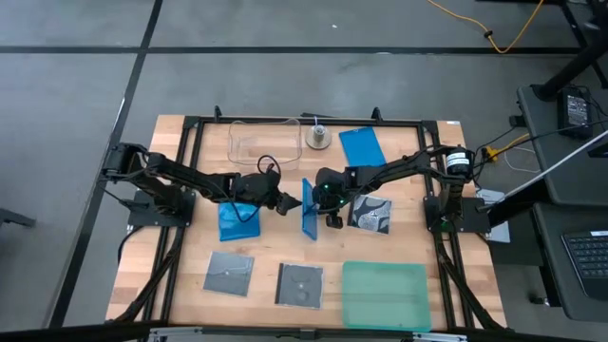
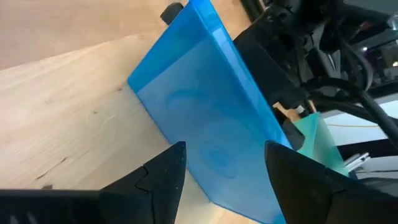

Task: Pick & place jewel cases by type
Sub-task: Put the bottom right blue cd case into the green bin

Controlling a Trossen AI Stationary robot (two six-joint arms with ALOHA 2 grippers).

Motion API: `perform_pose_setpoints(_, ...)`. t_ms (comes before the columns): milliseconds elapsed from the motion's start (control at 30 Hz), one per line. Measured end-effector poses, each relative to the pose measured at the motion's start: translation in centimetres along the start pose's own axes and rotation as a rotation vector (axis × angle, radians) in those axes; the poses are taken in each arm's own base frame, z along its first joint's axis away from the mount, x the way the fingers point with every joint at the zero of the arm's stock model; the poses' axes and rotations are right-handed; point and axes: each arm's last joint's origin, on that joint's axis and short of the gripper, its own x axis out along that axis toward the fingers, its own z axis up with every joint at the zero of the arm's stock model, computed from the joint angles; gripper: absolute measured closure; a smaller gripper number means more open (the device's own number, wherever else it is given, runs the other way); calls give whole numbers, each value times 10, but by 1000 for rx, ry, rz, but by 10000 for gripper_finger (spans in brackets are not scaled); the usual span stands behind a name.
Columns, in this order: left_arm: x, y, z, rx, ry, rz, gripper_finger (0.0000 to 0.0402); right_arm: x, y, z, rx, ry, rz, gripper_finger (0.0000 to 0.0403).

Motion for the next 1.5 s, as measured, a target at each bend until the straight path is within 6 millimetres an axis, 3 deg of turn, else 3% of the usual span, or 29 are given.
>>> perform_pose_setpoints(633, 0, -4, 2, -22, -20, -45, 185, 0, 0, 0, -25, -3, 5, 397)
perform_pose_setpoints(900, 0, 13, 5, -33, 45, 68, 187, 0, 1, 0, -22, -3, 7, 397)
perform_pose_setpoints(1500, 3, 24, -1, -73, 225, 85, 297, -2, -4, 0, -9, -2, 5, 397)
